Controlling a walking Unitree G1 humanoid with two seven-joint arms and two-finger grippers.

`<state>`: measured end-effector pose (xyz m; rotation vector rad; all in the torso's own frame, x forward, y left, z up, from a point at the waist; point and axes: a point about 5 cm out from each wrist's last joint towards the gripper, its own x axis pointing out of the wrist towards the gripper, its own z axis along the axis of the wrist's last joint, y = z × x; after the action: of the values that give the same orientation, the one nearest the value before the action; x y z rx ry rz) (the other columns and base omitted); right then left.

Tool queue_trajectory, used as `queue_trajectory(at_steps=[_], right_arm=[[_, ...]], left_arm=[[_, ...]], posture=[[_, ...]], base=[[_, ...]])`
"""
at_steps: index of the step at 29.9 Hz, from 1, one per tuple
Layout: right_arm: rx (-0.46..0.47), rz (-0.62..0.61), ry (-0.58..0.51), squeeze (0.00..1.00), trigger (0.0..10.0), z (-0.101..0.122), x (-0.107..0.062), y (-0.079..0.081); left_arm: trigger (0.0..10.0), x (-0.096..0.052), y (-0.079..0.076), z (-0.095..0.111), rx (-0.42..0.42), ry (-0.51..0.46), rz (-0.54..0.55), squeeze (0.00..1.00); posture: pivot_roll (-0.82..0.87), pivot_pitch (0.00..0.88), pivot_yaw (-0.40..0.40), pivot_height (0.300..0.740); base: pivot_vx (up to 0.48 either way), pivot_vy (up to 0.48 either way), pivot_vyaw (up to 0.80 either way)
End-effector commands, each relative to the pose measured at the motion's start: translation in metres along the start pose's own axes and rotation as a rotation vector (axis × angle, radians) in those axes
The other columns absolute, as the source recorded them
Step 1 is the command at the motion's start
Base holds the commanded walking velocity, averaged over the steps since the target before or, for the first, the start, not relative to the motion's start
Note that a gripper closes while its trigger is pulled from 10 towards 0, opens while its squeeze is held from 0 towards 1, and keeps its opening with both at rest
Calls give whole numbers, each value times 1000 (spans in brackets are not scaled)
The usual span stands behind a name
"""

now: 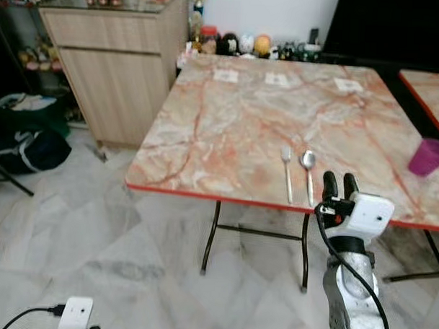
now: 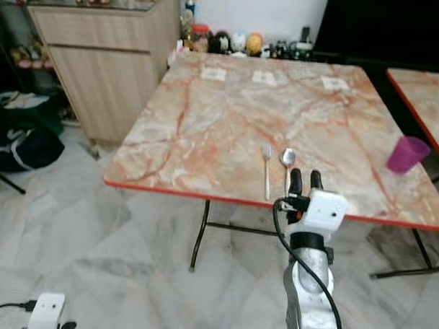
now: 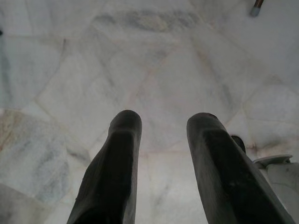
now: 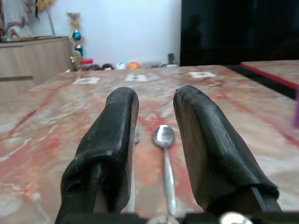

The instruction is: Setting the table

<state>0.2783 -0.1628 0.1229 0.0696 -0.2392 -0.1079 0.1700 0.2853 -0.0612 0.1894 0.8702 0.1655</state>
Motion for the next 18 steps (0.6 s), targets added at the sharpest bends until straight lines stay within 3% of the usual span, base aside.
queue_trajectory(at_steps=[1, 7, 16, 17, 18], right_arm=[[-17, -11, 4, 0, 10000, -1, 0, -5], [-14, -7, 4, 0, 10000, -2, 0, -4], [-14, 4, 14, 0, 10000, -3, 2, -3], [-8, 15, 25, 835, 10000, -4, 3, -2], [-8, 15, 25, 835, 10000, -4, 3, -2]], left_arm=[[10000, 1, -3, 1, 8, -2, -9, 0], [10000, 1, -2, 1, 17, 0, -8, 0], [10000, 0, -3, 1, 21, -1, -9, 0], [10000, 0, -3, 1, 21, 0, -10, 0], [10000, 0, -3, 1, 21, 0, -10, 0]], posture=[[69, 0, -8, 740], [70, 0, -8, 740], [70, 0, -9, 740], [70, 0, -9, 740], [70, 0, -9, 740]], base=[[315, 0, 0], [306, 0, 0], [0, 0, 0], [0, 0, 0], [0, 0, 0]])
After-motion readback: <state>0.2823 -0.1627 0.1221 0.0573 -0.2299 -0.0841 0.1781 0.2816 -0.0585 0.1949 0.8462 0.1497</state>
